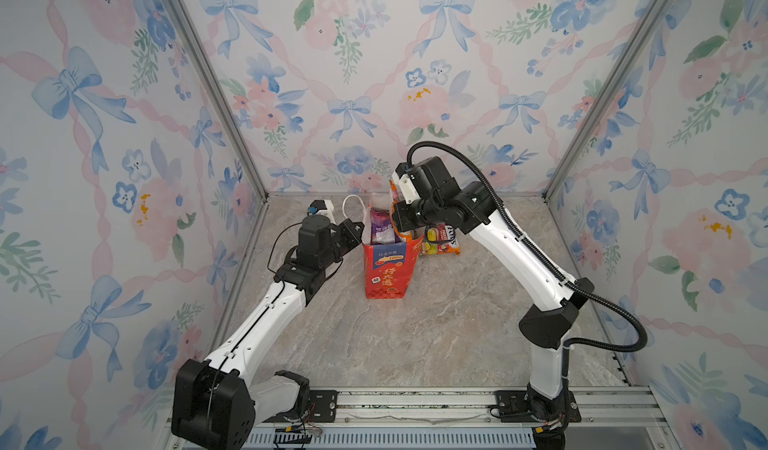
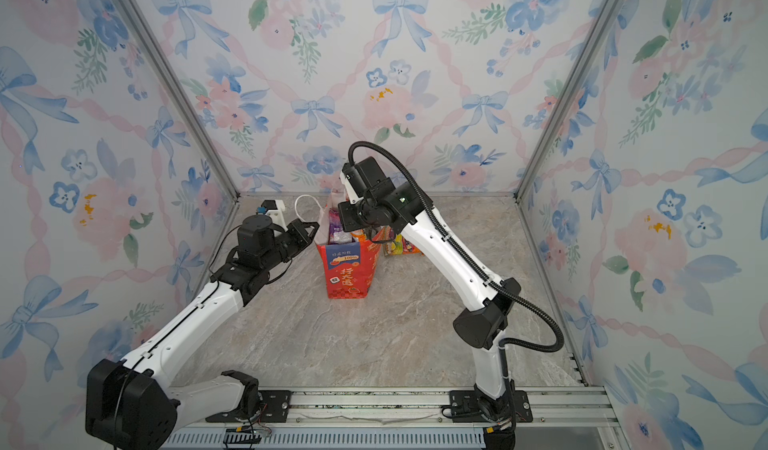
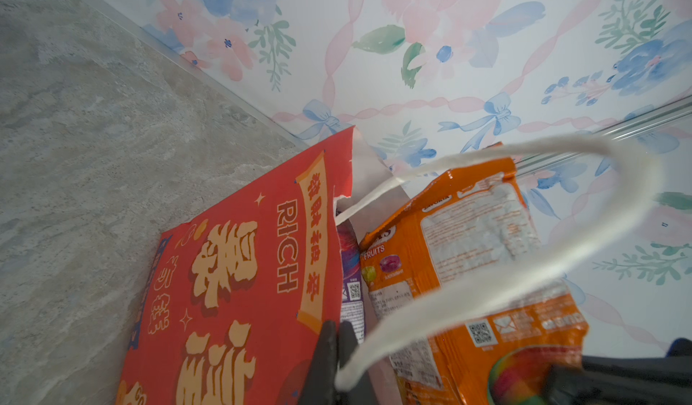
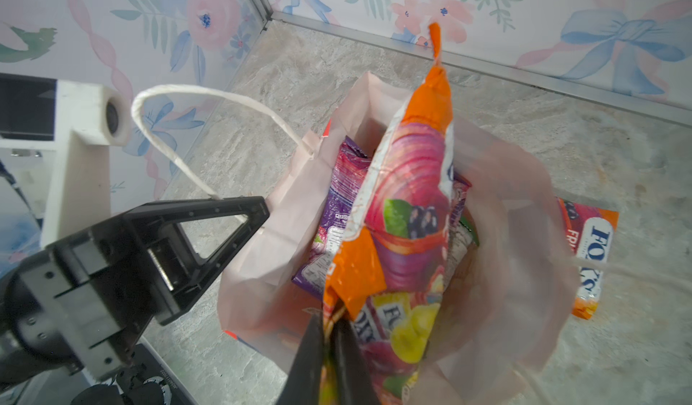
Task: Place the snacks into the paper bag
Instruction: 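Lower the orange packet into the bag and open the right gripper, then raise the right gripper and move it toward the small Fox's fruits packet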
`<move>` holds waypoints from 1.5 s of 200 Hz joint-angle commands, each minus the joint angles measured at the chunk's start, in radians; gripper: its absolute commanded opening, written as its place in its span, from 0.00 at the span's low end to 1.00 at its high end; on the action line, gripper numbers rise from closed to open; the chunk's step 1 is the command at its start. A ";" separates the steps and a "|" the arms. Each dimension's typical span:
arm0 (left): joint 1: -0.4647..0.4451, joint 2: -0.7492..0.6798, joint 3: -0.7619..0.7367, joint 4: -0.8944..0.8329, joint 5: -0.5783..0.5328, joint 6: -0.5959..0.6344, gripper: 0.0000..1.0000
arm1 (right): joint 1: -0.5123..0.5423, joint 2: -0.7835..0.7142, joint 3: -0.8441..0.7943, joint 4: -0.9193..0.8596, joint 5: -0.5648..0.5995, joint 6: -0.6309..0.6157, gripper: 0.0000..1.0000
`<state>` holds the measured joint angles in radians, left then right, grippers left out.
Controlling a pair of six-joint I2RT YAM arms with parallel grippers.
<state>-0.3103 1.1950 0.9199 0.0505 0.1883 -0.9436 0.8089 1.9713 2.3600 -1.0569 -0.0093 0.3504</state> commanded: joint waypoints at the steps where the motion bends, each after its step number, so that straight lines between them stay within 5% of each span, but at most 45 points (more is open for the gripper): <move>1: 0.010 -0.008 0.002 0.049 -0.004 0.008 0.00 | 0.021 0.008 0.027 -0.016 -0.041 0.008 0.13; 26: 0.010 -0.008 0.001 0.049 -0.005 0.008 0.00 | 0.026 -0.002 -0.014 -0.007 -0.026 0.020 0.14; 86: 0.009 -0.008 -0.002 0.051 -0.004 0.008 0.00 | 0.007 -0.026 -0.044 0.014 -0.038 0.019 0.42; 132: 0.011 -0.005 -0.003 0.051 -0.004 0.006 0.00 | -0.074 -0.010 -0.024 0.012 -0.079 0.016 0.24; 211: 0.011 -0.007 0.000 0.046 -0.006 0.009 0.00 | -0.161 -0.171 -0.204 0.121 -0.127 0.012 0.27; 282: 0.013 -0.004 0.007 0.040 -0.005 0.011 0.00 | -0.345 -0.499 -0.556 0.251 -0.216 0.014 0.29; 300: 0.013 -0.006 0.007 0.035 -0.008 0.012 0.00 | -0.425 -0.540 -0.631 0.239 -0.242 0.026 0.36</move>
<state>-0.3069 1.1950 0.9199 0.0566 0.1879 -0.9432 0.4618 1.4715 1.8130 -0.8318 -0.2039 0.3756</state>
